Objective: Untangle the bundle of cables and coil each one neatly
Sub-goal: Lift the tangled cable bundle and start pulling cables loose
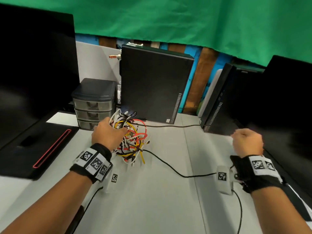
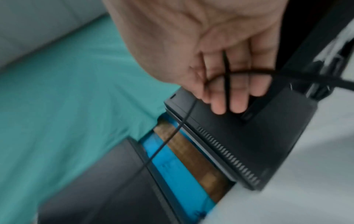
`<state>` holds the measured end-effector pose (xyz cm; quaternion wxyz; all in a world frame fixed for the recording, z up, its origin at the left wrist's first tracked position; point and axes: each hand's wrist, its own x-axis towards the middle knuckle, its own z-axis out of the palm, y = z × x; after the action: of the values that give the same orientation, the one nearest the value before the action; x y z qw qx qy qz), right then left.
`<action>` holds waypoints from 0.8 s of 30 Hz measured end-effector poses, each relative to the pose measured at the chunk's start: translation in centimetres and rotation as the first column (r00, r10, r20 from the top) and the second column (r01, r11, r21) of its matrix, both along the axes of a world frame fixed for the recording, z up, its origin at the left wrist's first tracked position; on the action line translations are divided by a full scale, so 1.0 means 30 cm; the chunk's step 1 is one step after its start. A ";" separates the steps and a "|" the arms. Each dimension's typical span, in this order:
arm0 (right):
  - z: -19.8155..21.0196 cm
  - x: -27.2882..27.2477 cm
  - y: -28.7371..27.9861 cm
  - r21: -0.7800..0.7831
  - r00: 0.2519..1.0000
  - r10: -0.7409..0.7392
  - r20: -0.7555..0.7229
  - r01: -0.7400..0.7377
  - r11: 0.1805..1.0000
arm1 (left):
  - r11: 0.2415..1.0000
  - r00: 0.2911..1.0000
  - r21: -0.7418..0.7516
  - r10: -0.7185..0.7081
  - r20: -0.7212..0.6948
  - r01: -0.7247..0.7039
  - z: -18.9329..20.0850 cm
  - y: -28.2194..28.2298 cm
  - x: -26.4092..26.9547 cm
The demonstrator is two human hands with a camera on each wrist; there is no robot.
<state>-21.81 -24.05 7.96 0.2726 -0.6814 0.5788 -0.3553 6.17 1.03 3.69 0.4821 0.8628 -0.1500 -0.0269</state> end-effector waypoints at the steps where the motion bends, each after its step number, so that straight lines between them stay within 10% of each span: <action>1: -0.016 0.012 0.011 0.023 0.990 0.042 -0.132 -0.040 0.999 | 1.000 1.000 -0.003 -0.005 0.011 0.005 0.004 -0.004 -0.007; 9: -0.016 0.293 0.331 -0.356 0.747 0.536 -0.394 -0.662 0.660 | 0.977 0.974 -0.075 -0.192 0.120 0.202 0.016 -0.066 -0.113; 13: 0.005 0.360 0.352 -0.107 0.561 0.608 -0.562 -0.778 0.618 | 0.964 0.962 -0.110 -0.221 0.161 0.240 0.012 -0.065 -0.131; 24: 0.116 0.128 0.239 -0.448 0.807 0.590 -0.013 -0.532 0.719 | 0.977 0.995 -0.194 -0.084 0.052 0.092 0.015 -0.034 -0.037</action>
<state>-17.97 -16.89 11.44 0.2473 -0.8426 0.2323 -0.4182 5.05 -0.01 4.13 0.5598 0.8039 -0.2004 -0.0144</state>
